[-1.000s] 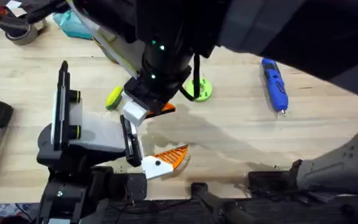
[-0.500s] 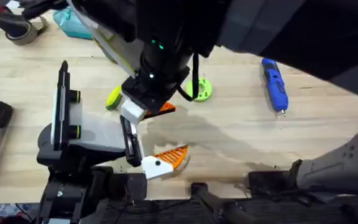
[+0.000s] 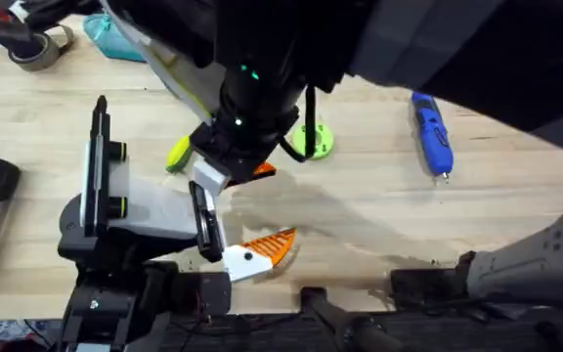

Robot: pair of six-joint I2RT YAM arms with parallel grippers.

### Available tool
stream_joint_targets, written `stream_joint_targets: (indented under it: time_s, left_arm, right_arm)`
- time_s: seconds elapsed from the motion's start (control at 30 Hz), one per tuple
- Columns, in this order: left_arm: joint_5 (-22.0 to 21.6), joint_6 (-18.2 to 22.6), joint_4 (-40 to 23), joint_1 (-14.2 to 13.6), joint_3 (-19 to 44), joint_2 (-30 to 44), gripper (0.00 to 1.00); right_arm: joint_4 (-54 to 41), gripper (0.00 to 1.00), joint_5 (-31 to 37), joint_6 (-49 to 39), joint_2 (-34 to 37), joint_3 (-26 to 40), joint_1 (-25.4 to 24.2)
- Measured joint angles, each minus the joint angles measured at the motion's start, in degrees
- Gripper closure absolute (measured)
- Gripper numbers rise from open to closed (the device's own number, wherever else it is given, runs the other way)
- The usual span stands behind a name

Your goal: Pick up the gripper from the table and insert it into the empty holder that is missing its gripper. Then pick up a screw, insert it into the mounting hole, and use the screwdriver to tighten it. Finally, clean up the table by picking up the vegetable and placing it into the bucket.

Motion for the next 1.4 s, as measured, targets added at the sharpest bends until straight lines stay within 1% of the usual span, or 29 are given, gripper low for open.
stream_joint_targets:
  time_s: [0.33,0.7,1.17,1.4]
  left_arm:
    - [0.00,0.00,0.00,0.00,0.00,0.00,0.014]
    - [0.00,0.00,0.00,0.00,0.00,0.00,0.014]
    - [0.00,0.00,0.00,0.00,0.00,0.00,0.014]
    - [0.00,0.00,0.00,0.00,0.00,0.00,0.014]
  right_arm:
    - [0.00,0.564,-0.02,0.00,0.00,0.00,0.48]
    - [-0.02,0.668,-0.02,0.00,0.00,0.00,0.48]
    - [-0.52,0.717,-0.04,0.00,0.00,0.00,0.59]
    - [-0.46,0.719,-0.04,0.00,0.00,-0.02,0.97]
